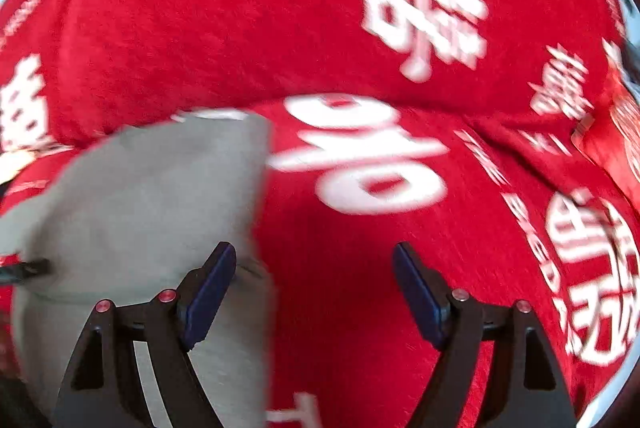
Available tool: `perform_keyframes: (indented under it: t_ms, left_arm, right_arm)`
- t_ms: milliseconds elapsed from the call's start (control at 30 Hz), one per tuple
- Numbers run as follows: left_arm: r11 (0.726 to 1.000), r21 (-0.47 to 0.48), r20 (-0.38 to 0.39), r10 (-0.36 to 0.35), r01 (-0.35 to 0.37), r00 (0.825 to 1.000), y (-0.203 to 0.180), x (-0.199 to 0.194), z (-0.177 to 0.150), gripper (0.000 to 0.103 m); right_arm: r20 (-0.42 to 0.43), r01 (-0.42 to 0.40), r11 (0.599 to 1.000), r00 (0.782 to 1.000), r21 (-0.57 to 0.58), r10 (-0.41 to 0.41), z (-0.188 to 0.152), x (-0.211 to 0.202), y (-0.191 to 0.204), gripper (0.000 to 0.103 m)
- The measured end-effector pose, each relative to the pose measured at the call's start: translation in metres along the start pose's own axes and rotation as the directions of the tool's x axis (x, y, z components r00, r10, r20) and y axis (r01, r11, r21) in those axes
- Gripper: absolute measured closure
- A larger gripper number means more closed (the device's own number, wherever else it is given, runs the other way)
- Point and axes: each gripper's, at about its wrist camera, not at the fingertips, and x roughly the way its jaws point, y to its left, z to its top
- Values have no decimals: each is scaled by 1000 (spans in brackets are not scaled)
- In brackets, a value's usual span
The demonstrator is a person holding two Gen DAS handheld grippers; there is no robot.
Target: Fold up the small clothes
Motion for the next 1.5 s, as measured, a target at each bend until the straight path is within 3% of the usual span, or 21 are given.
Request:
perform_keyframes:
  t_ms: [67,133,200,233,267,300,333,400,433,500,567,633,700,800,933,1000,1100,1167,1233,1333,1500]
  left_arm:
    - [1000,6,14,25,-25,1000,-3,2,1,0]
    - [1000,3,14,29,-29,999,-3,1,1,0]
    - [1000,3,13,26,-26,1000,-3,1,2,0]
    - [1000,6,14,24,-24,1000,-2,2,2,0]
    - [1000,9,14,21,-21,1000,-2,2,3,0]
    - [1000,11,14,21,-21,1000,-2,2,4,0]
    - [1000,13,16,23,-23,1000,-2,3,5,0]
    - [999,8,22,39,-39,999,-5,7,10,0]
    - [999,2,28,50,-50,998,-8,10,15,0]
    - [998,8,37,69,-69,997,-16,14,22,0]
    - [997,14,25,76,-76,997,-20,15,28,0]
    - [998,6,7,61,-61,998,-15,11,28,0]
    - [999,-15,20,51,-50,999,-7,-1,22,0]
    - [999,-30,54,14,-13,998,0,-18,7,0]
    - [999,51,24,12,-13,1000,-15,-10,-4,0]
    - [998,64,28,22,-23,999,-14,-6,-8,0]
    - [999,49,38,13,-15,999,-4,-9,-14,0]
    - [998,59,40,13,-15,999,-1,-11,-17,0]
    - [999,48,30,23,-24,999,1,-16,-18,0]
    - [1000,-7,52,-15,16,999,1,-27,-12,0]
    - [998,52,49,-27,24,998,-22,-19,-2,0]
  right_arm:
    - [-20,-54,994,998,-92,52,15,12,33,21]
    - [-32,8,988,999,-156,-13,29,37,53,21]
    - [-87,28,991,995,-127,-39,41,68,58,24]
    - [-134,8,995,991,-97,-21,46,84,57,32]
    - [-194,-8,997,981,-80,-7,49,103,57,64]
    - [-224,-24,996,975,-89,4,49,114,58,73]
    - [-199,-42,994,980,-99,22,50,115,57,84]
    - [-195,-48,994,980,-96,29,55,117,48,91]
    - [-191,-58,998,980,-37,49,57,117,37,91]
    - [-193,-47,997,979,65,59,58,122,14,87]
    - [-202,-89,982,972,167,123,56,128,-6,82]
    - [-192,-95,985,974,147,123,57,120,-7,75]
    - [-128,-40,995,990,89,51,61,99,-1,56]
    - [-46,-79,996,996,48,81,67,77,12,35]
    - [-78,-188,976,980,-113,180,75,87,71,34]
    - [-128,-157,972,982,-177,136,74,109,91,34]
    - [-238,-113,989,967,-98,87,75,157,77,35]
    - [-197,-108,994,975,-5,105,83,165,54,34]
    - [-221,-113,993,968,33,117,90,169,47,34]
    - [-188,-76,997,980,-30,69,87,148,58,34]
    - [-147,-196,976,972,-94,181,37,87,83,29]
